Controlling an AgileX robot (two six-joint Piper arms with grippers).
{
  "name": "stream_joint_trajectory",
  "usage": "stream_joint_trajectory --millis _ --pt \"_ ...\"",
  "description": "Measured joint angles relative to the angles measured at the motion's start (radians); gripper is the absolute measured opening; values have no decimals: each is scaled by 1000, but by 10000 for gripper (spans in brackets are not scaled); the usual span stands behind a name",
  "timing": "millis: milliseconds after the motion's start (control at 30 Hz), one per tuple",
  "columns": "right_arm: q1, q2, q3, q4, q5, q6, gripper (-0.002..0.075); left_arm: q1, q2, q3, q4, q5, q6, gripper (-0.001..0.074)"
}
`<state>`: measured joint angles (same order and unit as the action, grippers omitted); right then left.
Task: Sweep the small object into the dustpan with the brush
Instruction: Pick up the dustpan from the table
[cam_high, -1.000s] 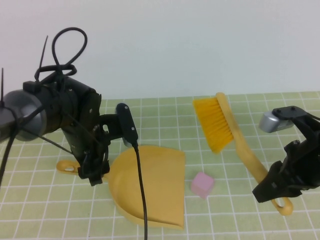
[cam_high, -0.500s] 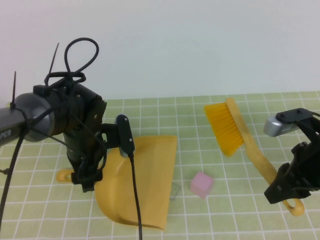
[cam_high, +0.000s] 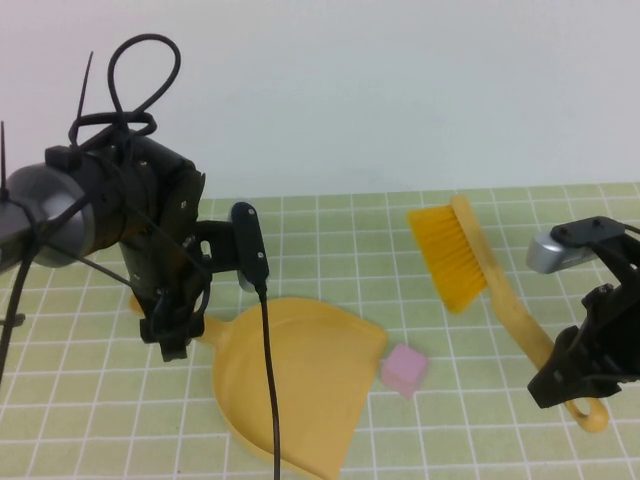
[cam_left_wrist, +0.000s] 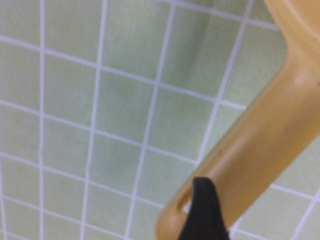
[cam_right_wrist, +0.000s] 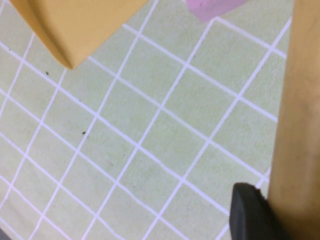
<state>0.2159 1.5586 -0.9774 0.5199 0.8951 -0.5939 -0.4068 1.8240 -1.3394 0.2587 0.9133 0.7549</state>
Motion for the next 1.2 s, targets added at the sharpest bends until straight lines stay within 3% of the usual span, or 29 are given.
stream_joint_trajectory --millis 967,1067,1200 --pt "0 0 0 0 47 0 169 0 46 0 21 -135 9 476" --pt "0 0 0 0 47 0 169 -2 46 0 17 -138 11 520" --pt "0 0 0 0 47 0 169 -2 46 0 8 -138 28 632"
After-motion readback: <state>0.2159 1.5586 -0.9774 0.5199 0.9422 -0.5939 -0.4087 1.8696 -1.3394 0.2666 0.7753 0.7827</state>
